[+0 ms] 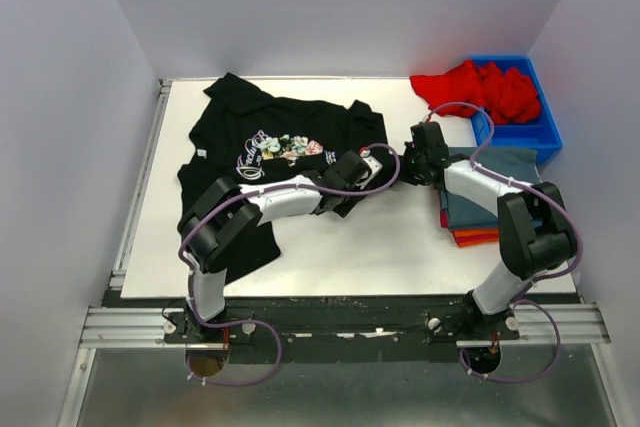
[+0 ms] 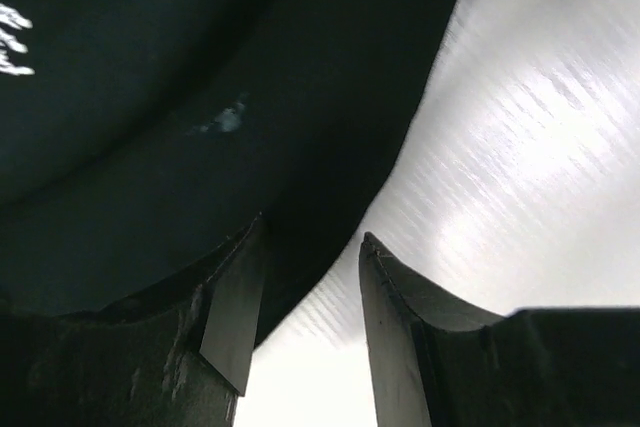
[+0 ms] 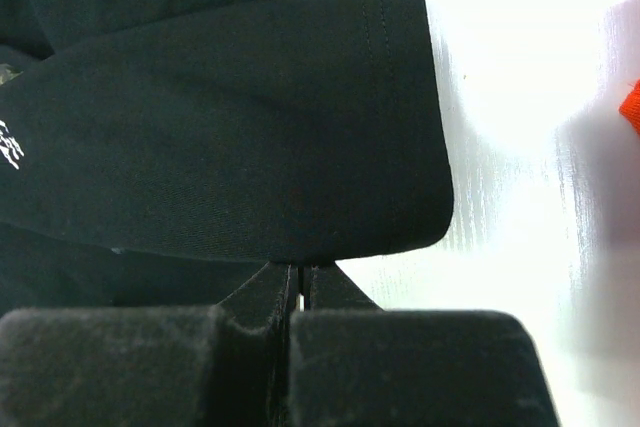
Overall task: Fold and stack the t-shirts
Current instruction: Flatten out the tshirt
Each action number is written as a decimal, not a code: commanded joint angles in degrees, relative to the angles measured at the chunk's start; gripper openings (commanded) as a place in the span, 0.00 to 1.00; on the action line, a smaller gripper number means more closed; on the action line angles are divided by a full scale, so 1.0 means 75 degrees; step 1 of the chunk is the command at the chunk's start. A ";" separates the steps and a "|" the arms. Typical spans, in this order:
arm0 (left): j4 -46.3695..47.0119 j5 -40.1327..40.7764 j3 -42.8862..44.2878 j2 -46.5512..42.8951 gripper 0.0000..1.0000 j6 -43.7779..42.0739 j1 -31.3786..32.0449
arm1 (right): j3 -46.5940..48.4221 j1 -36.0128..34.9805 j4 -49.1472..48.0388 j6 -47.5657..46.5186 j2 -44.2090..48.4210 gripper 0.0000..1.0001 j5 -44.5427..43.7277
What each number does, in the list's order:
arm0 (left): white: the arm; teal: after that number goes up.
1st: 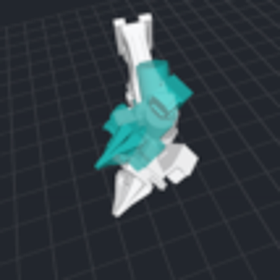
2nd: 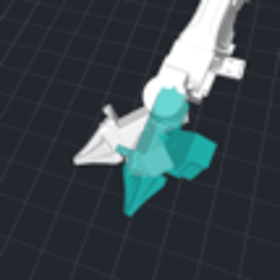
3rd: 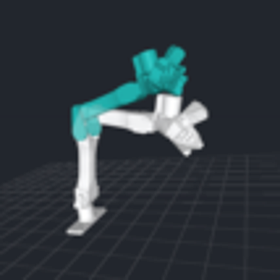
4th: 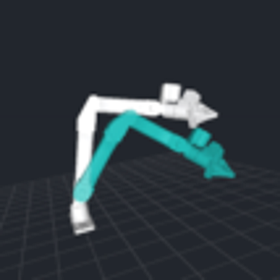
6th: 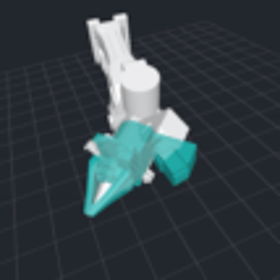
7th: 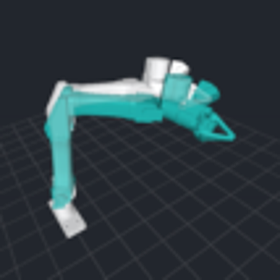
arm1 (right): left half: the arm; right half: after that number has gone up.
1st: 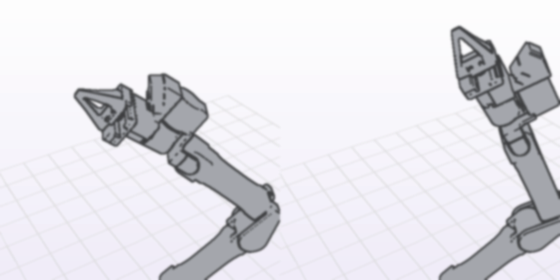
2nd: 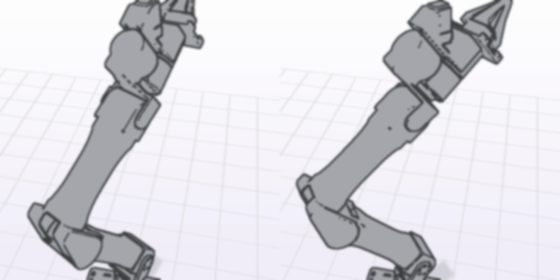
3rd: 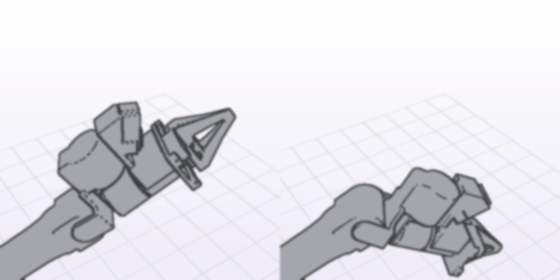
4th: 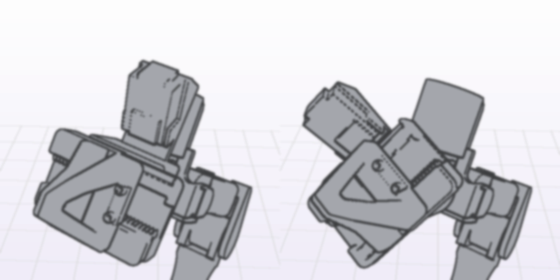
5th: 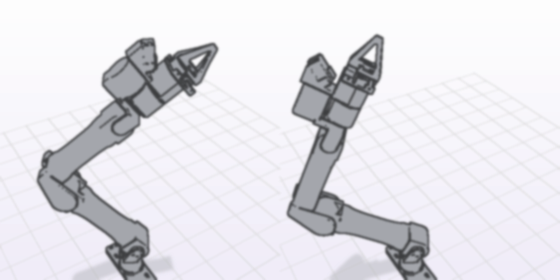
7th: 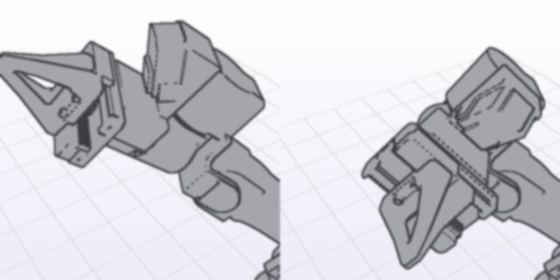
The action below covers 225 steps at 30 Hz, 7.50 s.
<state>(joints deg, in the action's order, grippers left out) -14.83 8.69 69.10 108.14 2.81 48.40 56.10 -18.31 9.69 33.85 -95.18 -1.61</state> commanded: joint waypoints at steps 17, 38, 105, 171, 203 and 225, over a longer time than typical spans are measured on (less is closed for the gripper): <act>-0.0460 0.0895 0.0092 -0.0636 0.00 0.0680 -0.0711 | -0.0026 0.0214 0.0512 0.0116 0.0057 0.01 0.0097; -0.0635 0.0096 0.0196 -0.0123 0.47 -0.0855 -0.0208 | -0.0085 0.0226 0.0172 0.0093 -0.0025 0.01 0.0859; -0.0109 -0.1030 -0.0483 -0.2137 0.00 0.1184 -0.1918 | -0.0695 0.0437 0.0934 -0.0153 0.1124 0.46 0.0143; 0.0067 -0.1147 -0.0846 -0.1985 0.00 0.1090 -0.1872 | -0.0588 0.0202 -0.0120 -0.0294 0.0256 0.44 0.1609; 0.0079 -0.1299 -0.0952 -0.2125 0.00 0.1114 -0.1813 | -0.1070 0.0319 0.0042 0.0175 0.1287 0.01 0.3213; -0.1058 0.0399 -0.1643 -0.2839 0.00 0.2122 -0.0688 | -0.1270 0.0484 0.2245 -0.0200 0.2764 0.01 0.2195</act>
<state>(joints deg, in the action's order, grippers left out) -19.90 6.22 58.74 90.21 15.77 42.85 45.28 -14.87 24.12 33.34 -75.83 18.37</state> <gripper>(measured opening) 0.007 0.012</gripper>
